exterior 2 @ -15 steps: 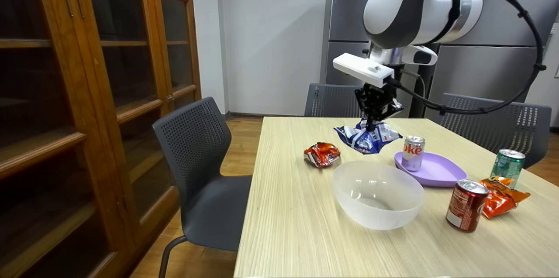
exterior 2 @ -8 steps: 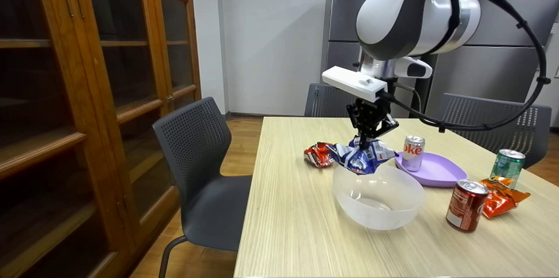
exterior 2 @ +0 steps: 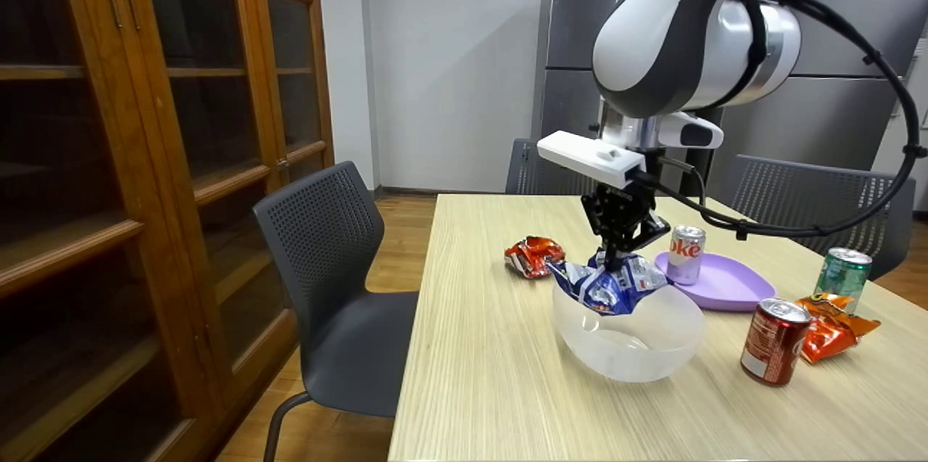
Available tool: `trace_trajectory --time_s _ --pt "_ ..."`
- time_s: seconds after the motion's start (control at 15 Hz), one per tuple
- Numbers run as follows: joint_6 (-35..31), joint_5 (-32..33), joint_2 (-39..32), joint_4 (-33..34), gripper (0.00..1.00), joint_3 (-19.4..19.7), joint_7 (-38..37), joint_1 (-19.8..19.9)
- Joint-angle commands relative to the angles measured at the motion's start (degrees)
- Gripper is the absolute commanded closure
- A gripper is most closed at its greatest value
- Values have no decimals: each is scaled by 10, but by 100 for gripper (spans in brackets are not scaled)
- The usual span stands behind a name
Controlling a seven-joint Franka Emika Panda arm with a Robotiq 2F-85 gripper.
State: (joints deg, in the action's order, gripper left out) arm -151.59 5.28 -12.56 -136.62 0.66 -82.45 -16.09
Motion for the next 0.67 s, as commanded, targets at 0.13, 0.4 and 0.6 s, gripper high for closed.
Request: trace_trajectory --time_s 0.13,0.4,0.6 --pt "24 -17 -40 31 100 -7 -6 20" --pt "23 -44 -73 52 100 -8 6 29" --pt "24 -62 -99 68 100 -8 10 31"
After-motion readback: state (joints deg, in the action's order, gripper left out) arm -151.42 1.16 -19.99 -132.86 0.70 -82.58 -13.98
